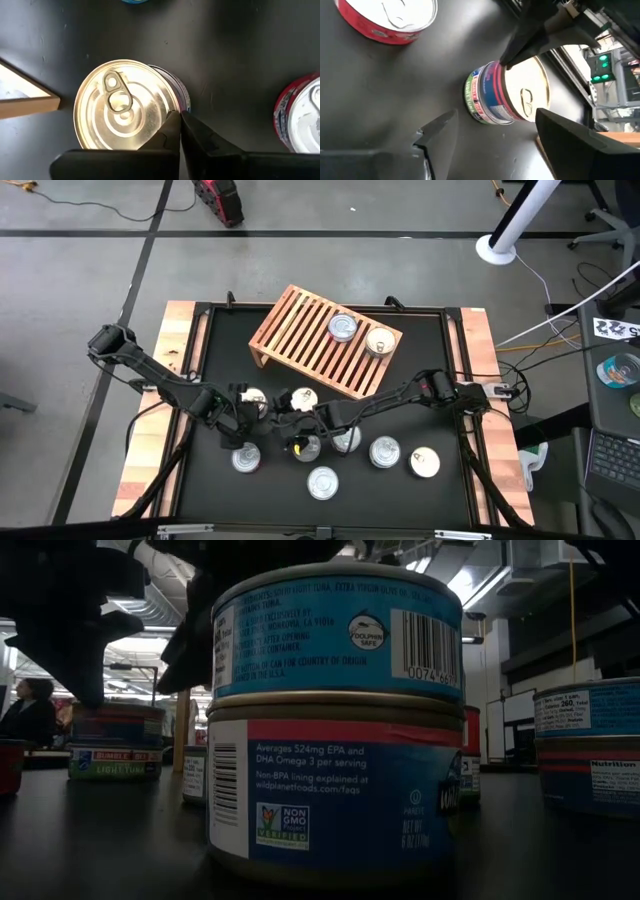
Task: Stack canned seafood by type on shelf
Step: Stack the blue and pink tuna can on top of the blue and pink tuna can on the shelf
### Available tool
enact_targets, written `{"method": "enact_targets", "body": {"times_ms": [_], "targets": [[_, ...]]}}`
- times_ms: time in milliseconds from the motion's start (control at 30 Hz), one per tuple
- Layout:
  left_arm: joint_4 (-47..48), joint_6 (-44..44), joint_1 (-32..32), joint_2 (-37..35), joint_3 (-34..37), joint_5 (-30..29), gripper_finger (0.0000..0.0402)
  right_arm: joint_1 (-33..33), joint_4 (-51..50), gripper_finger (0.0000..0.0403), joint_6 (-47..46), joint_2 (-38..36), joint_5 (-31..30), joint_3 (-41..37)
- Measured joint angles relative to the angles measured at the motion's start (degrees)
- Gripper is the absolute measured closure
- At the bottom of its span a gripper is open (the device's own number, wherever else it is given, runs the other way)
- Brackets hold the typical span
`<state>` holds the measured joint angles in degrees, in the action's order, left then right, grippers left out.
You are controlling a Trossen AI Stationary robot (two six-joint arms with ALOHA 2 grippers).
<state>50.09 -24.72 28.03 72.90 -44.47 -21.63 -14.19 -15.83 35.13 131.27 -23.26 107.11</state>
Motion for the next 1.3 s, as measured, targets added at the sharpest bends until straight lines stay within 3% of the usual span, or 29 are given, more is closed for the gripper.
{"method": "enact_targets", "body": {"times_ms": [333,567,1300], "targets": [[-0.1,-6.8,0.0,0.0,-0.8,-0.3,0.0401,0.0,4.0,0.0137,3.8,2.2,-1.3,0.0],[0.0,-7.0,0.0,-0.1,-3.5,-0.3,0.0401,0.0,6.4,0.0137,6.1,3.0,-3.9,0.0],[-0.1,-8.6,0.0,-0.1,-5.1,-0.5,0.0401,-0.1,8.7,0.0137,8.7,3.4,-3.1,0.0]]}}
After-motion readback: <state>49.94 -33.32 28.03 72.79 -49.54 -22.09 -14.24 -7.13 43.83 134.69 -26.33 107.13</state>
